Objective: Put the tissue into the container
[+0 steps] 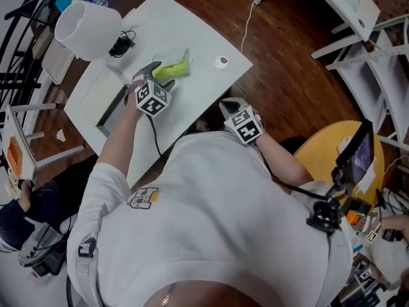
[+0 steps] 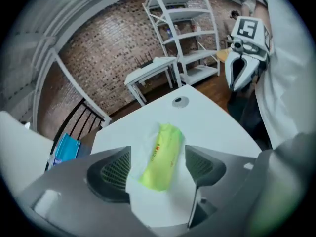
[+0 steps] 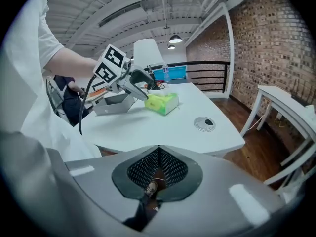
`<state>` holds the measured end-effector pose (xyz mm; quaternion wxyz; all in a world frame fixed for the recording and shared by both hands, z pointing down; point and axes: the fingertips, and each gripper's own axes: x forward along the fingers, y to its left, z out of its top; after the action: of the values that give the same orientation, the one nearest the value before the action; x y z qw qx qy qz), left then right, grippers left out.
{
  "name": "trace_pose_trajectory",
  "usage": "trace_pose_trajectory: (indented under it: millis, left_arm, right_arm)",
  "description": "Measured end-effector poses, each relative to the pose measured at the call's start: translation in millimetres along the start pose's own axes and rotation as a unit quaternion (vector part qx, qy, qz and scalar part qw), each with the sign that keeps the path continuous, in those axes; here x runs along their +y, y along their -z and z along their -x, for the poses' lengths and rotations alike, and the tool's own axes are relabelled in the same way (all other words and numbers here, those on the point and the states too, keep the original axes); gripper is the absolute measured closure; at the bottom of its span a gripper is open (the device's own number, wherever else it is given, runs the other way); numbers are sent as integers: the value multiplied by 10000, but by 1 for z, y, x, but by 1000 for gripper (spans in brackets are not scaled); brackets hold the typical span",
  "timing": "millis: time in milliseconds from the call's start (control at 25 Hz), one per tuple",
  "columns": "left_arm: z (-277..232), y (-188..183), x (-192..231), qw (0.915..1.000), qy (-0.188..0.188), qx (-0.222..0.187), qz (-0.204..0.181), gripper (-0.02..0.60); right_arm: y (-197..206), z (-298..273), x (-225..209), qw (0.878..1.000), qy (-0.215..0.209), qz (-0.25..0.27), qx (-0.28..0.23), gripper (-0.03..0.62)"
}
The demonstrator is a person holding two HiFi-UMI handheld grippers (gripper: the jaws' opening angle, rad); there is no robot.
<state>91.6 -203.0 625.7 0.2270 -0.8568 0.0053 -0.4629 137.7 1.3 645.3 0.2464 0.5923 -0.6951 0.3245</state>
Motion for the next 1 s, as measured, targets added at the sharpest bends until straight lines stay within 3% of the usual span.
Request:
trace_pose_trajectory:
  millis: [160,320,440,560,720,1000]
  left_arm:
    - [-30,-1,8,9950,484,253,-838,157]
    - [-56,13,6,9822,1120,701,-1338,42]
    - [-72,21,0,9707,1511,1015,-1570,23]
    - [-83,30,-6,9613,1811,1288,-1627,26]
    - [-82,35,-13,9541,2124,1491,-1497,115]
    - [-81,36,-10,9550,2051,1575,-1455,216]
  right_arm:
    - [-1,-3,-5,9996,190,-173,66,594]
    - [-4,-5,-5,9992,262,-257,126,594]
    - [-2,-2,-11,9987,335,-343,164,594]
    - [1,0,-15,9981,398,-431,188,594]
    - [7,1,-18,9974,440,-523,217,594]
    - [7,0,-22,9976,445,-507,168,594]
